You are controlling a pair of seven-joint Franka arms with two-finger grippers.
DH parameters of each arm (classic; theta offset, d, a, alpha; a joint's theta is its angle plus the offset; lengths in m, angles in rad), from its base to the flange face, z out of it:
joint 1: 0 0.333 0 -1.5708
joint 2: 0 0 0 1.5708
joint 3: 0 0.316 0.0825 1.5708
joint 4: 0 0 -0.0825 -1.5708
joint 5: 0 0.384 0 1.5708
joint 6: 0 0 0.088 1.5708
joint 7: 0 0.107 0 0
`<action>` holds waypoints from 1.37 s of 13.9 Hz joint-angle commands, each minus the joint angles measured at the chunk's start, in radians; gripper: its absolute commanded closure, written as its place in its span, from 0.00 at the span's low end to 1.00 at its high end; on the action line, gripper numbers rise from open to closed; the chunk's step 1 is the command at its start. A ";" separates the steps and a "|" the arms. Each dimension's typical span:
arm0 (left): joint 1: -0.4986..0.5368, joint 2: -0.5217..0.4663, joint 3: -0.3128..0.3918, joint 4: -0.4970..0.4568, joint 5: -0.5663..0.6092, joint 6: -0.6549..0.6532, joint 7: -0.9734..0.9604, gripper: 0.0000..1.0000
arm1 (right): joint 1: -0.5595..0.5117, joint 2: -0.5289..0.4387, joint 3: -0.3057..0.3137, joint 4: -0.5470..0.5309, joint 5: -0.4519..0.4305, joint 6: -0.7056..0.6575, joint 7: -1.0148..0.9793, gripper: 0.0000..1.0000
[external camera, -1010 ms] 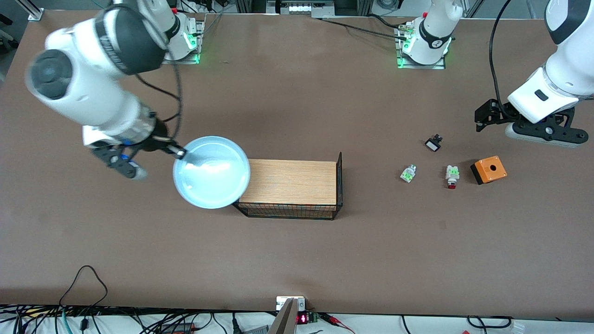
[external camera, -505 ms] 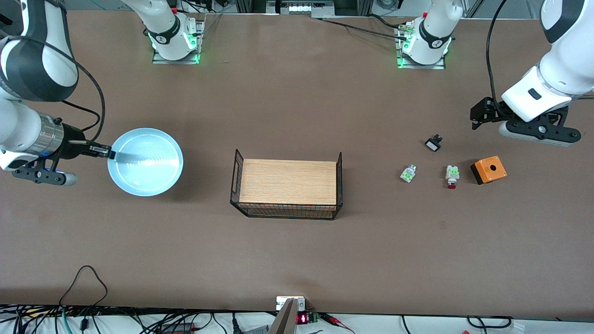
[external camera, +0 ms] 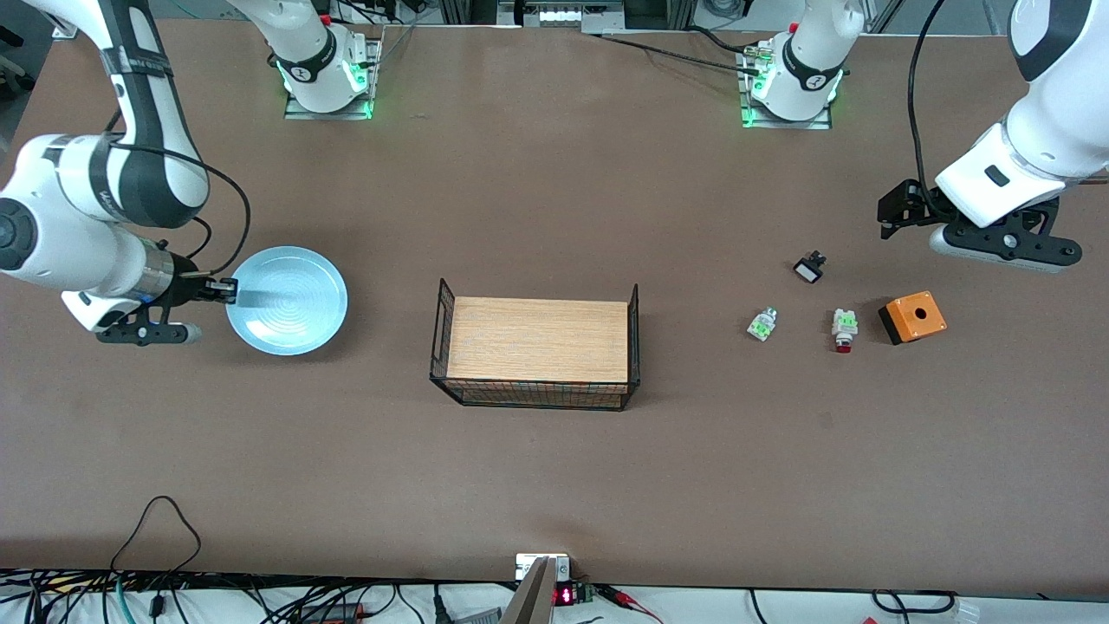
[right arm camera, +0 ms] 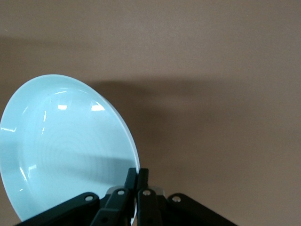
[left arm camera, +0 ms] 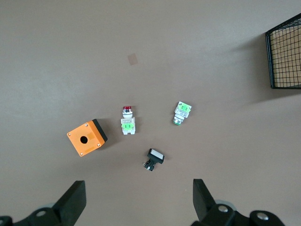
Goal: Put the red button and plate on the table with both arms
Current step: 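Lower the blue plate onto the table and open the right gripper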
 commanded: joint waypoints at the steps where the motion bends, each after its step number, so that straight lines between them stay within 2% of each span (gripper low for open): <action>1: 0.005 -0.002 -0.002 0.017 0.013 -0.024 -0.011 0.00 | -0.044 -0.048 0.017 -0.174 -0.005 0.178 -0.110 1.00; 3: 0.004 -0.002 -0.002 0.020 0.013 -0.024 -0.009 0.00 | -0.059 -0.025 0.017 -0.231 -0.005 0.281 -0.151 1.00; 6: 0.004 -0.002 -0.004 0.020 0.013 -0.025 -0.003 0.00 | -0.064 0.009 0.017 -0.249 -0.003 0.324 -0.163 1.00; 7: 0.004 -0.002 -0.004 0.020 0.013 -0.024 0.000 0.00 | -0.064 0.010 0.017 -0.249 -0.003 0.320 -0.163 0.90; 8: 0.004 -0.002 -0.004 0.020 0.013 -0.024 0.001 0.00 | -0.064 0.006 0.017 -0.246 -0.002 0.312 -0.146 0.42; 9: 0.002 -0.002 -0.004 0.020 0.013 -0.022 0.001 0.00 | -0.064 -0.005 0.017 -0.243 0.001 0.297 -0.146 0.00; 13: 0.002 -0.005 -0.005 0.020 0.014 -0.048 0.046 0.00 | -0.054 -0.071 0.025 -0.138 0.008 0.104 -0.067 0.00; 19: 0.001 -0.002 -0.005 0.027 0.016 -0.048 0.046 0.00 | 0.045 -0.088 0.026 0.227 0.006 -0.273 0.133 0.00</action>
